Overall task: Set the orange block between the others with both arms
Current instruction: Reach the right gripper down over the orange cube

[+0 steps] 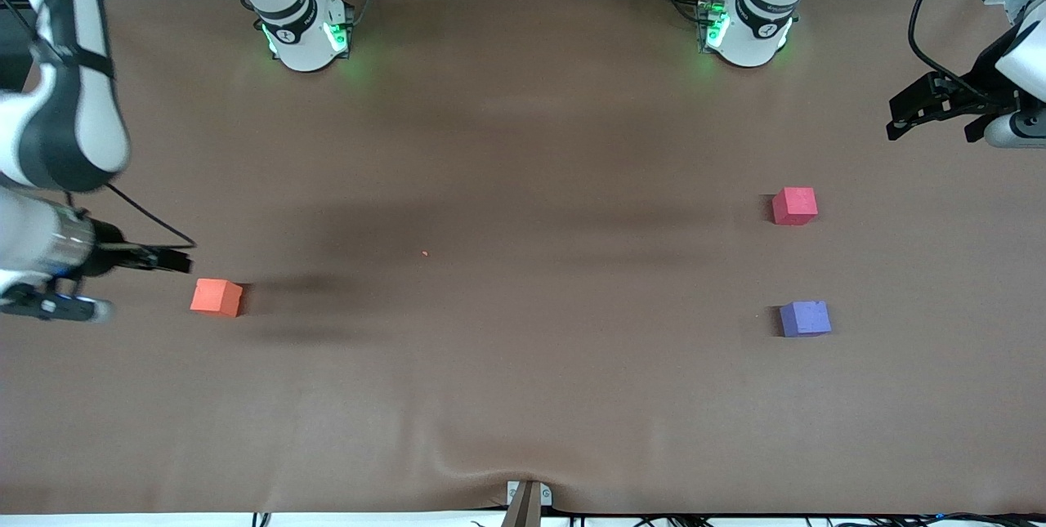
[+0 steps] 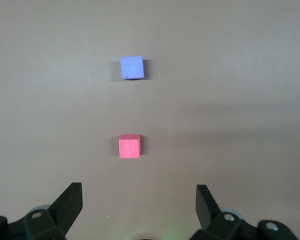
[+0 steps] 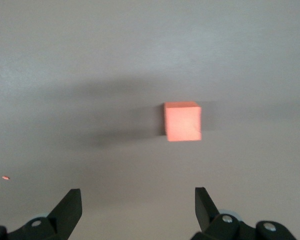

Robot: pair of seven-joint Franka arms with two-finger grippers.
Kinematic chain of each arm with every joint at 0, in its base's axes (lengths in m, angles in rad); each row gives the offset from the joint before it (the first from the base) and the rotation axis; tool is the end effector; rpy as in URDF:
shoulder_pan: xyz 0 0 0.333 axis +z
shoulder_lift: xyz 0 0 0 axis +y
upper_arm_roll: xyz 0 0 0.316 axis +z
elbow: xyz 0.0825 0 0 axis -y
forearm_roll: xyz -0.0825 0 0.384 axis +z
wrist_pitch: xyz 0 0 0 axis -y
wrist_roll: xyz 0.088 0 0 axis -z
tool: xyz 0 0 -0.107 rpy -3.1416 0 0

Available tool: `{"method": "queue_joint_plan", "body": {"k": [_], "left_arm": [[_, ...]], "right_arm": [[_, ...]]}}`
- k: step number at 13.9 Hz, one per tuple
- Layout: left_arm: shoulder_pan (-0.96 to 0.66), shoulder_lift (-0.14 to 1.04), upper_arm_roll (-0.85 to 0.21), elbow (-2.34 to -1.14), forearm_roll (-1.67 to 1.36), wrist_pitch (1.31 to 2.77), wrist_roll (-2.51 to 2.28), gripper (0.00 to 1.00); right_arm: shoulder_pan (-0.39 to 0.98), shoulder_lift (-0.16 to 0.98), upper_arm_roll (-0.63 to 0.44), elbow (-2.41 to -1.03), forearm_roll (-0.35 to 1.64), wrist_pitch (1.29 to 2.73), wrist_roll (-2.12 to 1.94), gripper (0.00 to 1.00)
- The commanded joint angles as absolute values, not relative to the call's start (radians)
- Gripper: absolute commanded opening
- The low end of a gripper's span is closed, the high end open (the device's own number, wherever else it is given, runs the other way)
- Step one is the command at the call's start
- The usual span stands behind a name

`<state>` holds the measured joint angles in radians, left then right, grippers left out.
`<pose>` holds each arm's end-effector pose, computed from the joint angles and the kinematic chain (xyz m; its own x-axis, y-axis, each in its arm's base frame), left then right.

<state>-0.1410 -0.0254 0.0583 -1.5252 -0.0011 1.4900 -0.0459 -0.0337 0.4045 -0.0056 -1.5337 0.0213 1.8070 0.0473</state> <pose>0.5368 -0.0442 0.6526 0.9993 -0.0369 -0.0100 -0.0369 -0.9993 0.0021 0.6610 -0.0237 0.4125 0.9871 -0.0909 -0.1315 -0.0933 -0.9956 -0.0115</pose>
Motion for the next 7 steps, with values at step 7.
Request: {"method": "queue_joint_plan", "body": {"k": [7], "left_arm": [[-0.130, -0.025, 0.051, -1.511, 0.025, 1.479, -0.040, 1.00]], "right_arm": [[-0.078, 0.571, -0.011, -1.513, 0.040, 1.939, 0.049, 1.00]]}}
